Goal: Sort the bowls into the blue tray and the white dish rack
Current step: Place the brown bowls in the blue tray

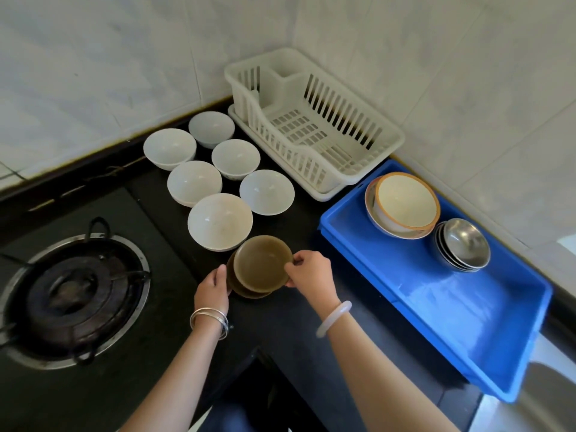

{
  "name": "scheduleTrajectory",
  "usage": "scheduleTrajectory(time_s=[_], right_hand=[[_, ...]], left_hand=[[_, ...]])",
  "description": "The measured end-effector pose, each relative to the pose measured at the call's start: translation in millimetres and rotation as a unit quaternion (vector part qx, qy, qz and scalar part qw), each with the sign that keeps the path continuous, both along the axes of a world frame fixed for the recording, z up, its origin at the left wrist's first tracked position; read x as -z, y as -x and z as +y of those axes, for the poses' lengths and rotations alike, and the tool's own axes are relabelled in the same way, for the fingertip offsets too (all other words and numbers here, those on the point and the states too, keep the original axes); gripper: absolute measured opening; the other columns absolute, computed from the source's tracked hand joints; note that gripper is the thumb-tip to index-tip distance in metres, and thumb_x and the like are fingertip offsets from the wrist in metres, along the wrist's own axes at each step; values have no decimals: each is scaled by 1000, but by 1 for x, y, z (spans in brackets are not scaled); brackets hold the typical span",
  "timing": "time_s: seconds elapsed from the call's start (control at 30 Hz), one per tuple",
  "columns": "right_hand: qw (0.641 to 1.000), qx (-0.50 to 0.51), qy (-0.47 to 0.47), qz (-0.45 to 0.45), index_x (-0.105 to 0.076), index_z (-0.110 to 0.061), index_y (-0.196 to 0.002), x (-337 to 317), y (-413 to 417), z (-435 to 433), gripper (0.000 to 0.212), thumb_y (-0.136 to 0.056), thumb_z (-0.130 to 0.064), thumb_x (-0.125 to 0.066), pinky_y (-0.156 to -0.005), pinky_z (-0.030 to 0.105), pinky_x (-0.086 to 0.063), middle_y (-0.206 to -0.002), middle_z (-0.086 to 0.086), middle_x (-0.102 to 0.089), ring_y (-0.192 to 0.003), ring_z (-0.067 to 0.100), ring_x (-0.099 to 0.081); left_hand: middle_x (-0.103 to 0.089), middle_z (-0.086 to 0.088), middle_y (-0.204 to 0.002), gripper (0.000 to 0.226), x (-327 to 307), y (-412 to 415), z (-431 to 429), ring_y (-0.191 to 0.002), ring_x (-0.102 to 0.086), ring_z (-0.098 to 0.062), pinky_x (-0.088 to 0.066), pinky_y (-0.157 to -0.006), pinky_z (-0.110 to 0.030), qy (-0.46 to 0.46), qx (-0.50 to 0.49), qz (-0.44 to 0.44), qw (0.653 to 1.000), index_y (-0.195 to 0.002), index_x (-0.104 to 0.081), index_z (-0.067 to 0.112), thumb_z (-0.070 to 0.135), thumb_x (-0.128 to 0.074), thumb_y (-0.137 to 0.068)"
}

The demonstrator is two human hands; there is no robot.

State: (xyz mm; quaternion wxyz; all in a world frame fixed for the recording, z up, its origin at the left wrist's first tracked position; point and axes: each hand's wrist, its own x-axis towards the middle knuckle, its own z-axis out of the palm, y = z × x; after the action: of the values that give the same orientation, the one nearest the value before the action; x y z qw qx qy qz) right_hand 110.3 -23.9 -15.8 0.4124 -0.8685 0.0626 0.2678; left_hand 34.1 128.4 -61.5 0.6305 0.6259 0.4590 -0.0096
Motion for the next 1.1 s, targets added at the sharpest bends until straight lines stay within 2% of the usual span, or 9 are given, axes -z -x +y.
scheduleTrajectory(time_s=[0.1,0.23,0.37,0.5,0.6,0.67,0.8,0.93,1.1], right_hand=[[1000,-10,18,0,-52,-32,-76,3,2,7,19,-88,-21,-63,-54,16,-51,-74,-3,-66,-61,6,-68],[1000,1,24,4,-52,-29,-80,8,5,12,17,-88,-20,-63,-54,18,-52,-78,-1,-65,-64,9,-68],[999,26,22,1,-53,-24,-89,14,5,11,13,-87,-18,-64,-62,24,-58,-84,2,-65,-69,13,-69],[999,28,38,0,-52,-23,-99,21,5,10,20,-86,-21,-65,-67,27,-57,-88,1,-63,-75,14,-66],[998,43,6,50,-55,-21,-111,29,4,6,24,-89,-18,-61,-71,30,-59,-97,2,-63,-80,15,-67],[993,62,-41,89,-56,-18,-119,31,5,2,28,-91,-16,-59,-66,24,-59,-101,2,-63,-81,14,-67],[986,83,-101,106,-60,-21,-115,34,7,-2,24,-91,-17,-59,-58,16,-55,-93,-5,-63,-79,9,-68],[982,88,-133,97,-60,-24,-108,35,8,-8,20,-91,-16,-60,-57,14,-55,-99,-2,-64,-80,9,-68],[983,109,-139,44,-59,-33,-96,19,5,-39,17,-90,-18,-60,-53,12,-52,-94,-7,-64,-77,8,-68]], left_hand=[[-60,-15,-118,37,0,-1,3,-106,-59,-30,-50,-93,-43,1,3,-5,1000,-121,-57,7,30,-44,-95],[-62,-17,-116,29,1,-3,8,-102,-60,-29,-51,-92,-44,-5,37,-7,999,-119,-59,6,14,-47,-93],[-65,-16,-110,27,5,-6,17,-91,-62,-24,-53,-88,-40,-15,63,-4,998,-115,-62,7,10,-50,-91],[-65,-14,-107,25,7,-9,23,-93,-63,-25,-53,-85,-36,9,69,1,998,-111,-64,7,5,-49,-91],[-65,-13,-102,22,6,-9,23,-92,-64,-26,-52,-81,-34,52,44,-3,998,-101,-65,9,4,-46,-92],[-66,-8,-96,16,4,-9,21,-90,-64,-24,-52,-77,-34,92,16,-11,996,-97,-64,12,11,-48,-93],[-64,-2,-92,10,0,-12,13,-85,-64,-21,-53,-67,-30,108,15,-10,994,-98,-61,17,20,-55,-90],[-61,-9,-107,24,-5,-14,5,-92,-63,-25,-54,-73,-34,75,30,-6,997,-113,-60,11,15,-55,-90],[-61,-9,-107,22,-27,-27,-24,-85,-63,-17,-54,-68,-28,61,61,-44,995,-111,-61,11,13,-54,-91]])
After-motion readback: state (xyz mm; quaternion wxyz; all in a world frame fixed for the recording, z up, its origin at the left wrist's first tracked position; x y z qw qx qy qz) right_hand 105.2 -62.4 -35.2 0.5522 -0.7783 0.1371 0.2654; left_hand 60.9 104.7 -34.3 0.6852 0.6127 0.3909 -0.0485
